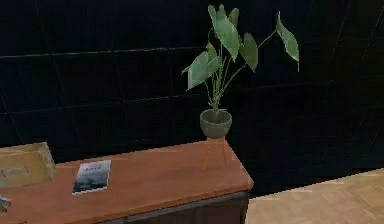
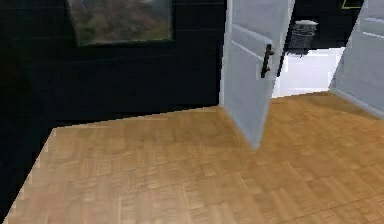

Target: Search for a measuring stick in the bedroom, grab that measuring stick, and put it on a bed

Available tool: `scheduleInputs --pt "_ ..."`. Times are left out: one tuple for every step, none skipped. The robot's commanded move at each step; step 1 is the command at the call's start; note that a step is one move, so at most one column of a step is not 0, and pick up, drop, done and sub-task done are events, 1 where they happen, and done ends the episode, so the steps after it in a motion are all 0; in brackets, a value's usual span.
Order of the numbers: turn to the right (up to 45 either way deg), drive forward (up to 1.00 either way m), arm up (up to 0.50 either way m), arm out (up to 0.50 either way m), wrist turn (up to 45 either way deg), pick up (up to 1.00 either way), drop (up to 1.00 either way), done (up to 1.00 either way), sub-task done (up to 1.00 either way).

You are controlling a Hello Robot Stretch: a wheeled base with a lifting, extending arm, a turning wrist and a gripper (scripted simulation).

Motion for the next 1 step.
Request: scheduleInputs --pt "0.0 0.10 0.00 0.00 0.0 0.00 0.00 0.00 0.00"
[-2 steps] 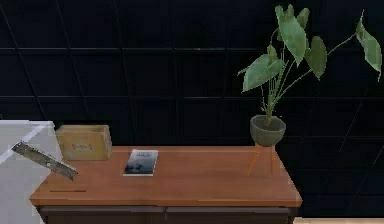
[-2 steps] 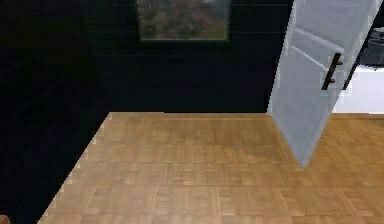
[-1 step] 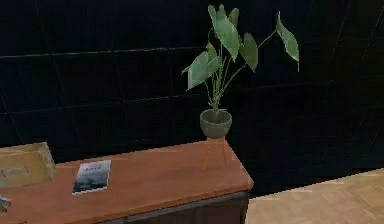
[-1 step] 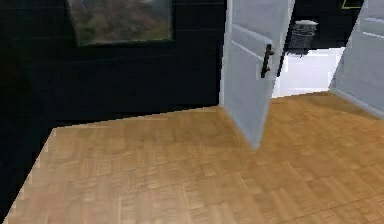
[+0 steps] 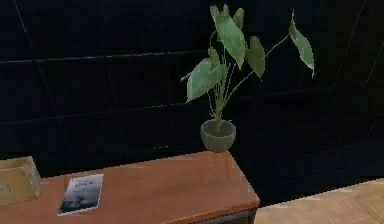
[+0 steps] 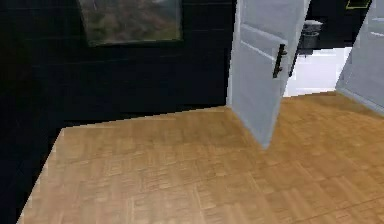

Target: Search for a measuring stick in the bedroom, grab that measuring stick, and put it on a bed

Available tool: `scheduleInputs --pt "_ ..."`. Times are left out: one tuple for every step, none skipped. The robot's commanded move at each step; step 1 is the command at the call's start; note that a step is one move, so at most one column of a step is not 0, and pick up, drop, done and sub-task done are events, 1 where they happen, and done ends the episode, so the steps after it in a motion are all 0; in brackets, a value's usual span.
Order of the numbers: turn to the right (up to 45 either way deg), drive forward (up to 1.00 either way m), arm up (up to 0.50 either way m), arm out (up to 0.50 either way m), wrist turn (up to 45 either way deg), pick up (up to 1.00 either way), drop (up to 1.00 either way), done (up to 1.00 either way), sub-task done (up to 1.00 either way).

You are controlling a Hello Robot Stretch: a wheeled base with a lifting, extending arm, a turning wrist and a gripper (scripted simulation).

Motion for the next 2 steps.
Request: scheduleInputs --pt "-45.0 0.00 0.00 0.00 0.0 0.00 0.00 0.00 0.00" --pt "-45.0 0.00 0.00 0.00 0.0 0.00 0.00 0.00 0.00"
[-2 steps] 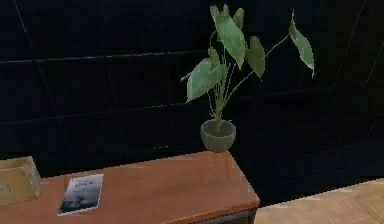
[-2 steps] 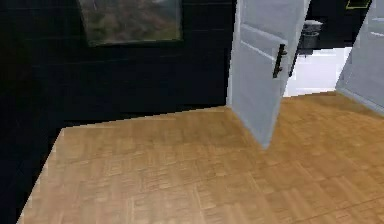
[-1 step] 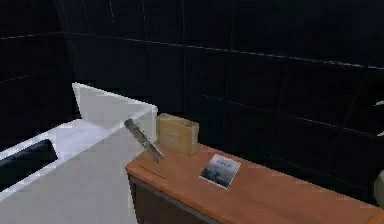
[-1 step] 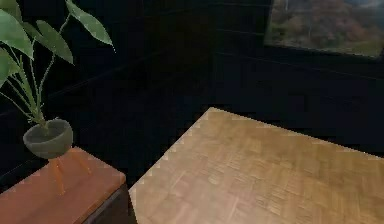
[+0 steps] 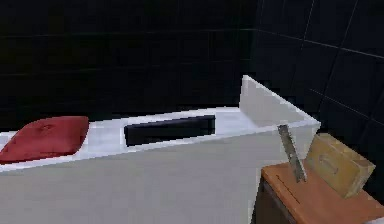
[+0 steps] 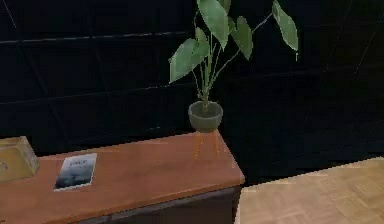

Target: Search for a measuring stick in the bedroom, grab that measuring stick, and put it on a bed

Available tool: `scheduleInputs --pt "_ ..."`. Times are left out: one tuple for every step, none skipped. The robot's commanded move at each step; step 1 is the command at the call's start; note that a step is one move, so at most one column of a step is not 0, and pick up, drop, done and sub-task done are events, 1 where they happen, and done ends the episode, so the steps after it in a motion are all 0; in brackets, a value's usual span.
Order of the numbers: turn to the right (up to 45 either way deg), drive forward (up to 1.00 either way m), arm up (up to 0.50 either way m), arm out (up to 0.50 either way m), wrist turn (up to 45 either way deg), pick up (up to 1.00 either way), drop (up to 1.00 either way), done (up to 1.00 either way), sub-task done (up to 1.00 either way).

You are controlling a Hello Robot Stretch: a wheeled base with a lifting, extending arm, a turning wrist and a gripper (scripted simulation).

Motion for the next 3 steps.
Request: scheduleInputs --pt "-45.0 0.00 0.00 0.00 0.0 0.00 0.00 0.00 0.00" --pt "-9.0 0.00 0.00 0.00 0.0 0.00 0.00 0.00 0.00" --pt "45.0 0.00 0.00 0.00 0.0 0.00 0.00 0.00 0.00"
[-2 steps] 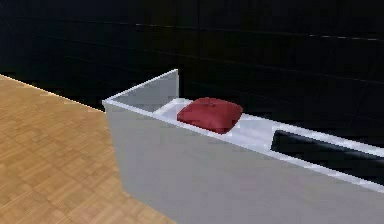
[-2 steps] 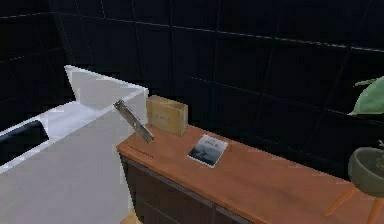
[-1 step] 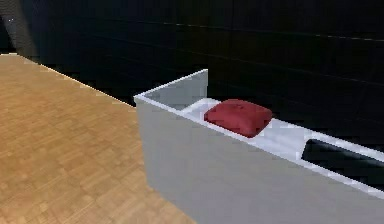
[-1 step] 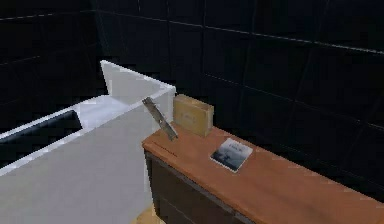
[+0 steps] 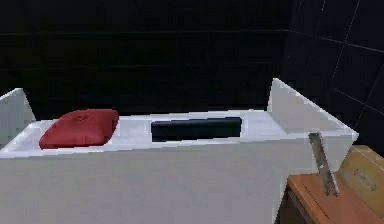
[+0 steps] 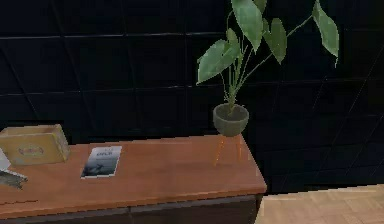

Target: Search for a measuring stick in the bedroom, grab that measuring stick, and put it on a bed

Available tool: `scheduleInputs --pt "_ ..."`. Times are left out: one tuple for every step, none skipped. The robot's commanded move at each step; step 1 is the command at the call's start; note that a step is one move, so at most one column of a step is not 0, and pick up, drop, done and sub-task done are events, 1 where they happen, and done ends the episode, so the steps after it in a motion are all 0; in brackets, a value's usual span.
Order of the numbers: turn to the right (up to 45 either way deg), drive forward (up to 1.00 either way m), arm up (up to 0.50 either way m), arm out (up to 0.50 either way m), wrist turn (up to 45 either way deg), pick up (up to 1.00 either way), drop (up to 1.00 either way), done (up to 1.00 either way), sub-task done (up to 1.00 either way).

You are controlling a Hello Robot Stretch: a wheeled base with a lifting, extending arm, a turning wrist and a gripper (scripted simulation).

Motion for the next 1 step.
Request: scheduleInputs --pt "24.0 0.00 0.00 0.00 0.0 0.00 0.00 0.00 0.00"
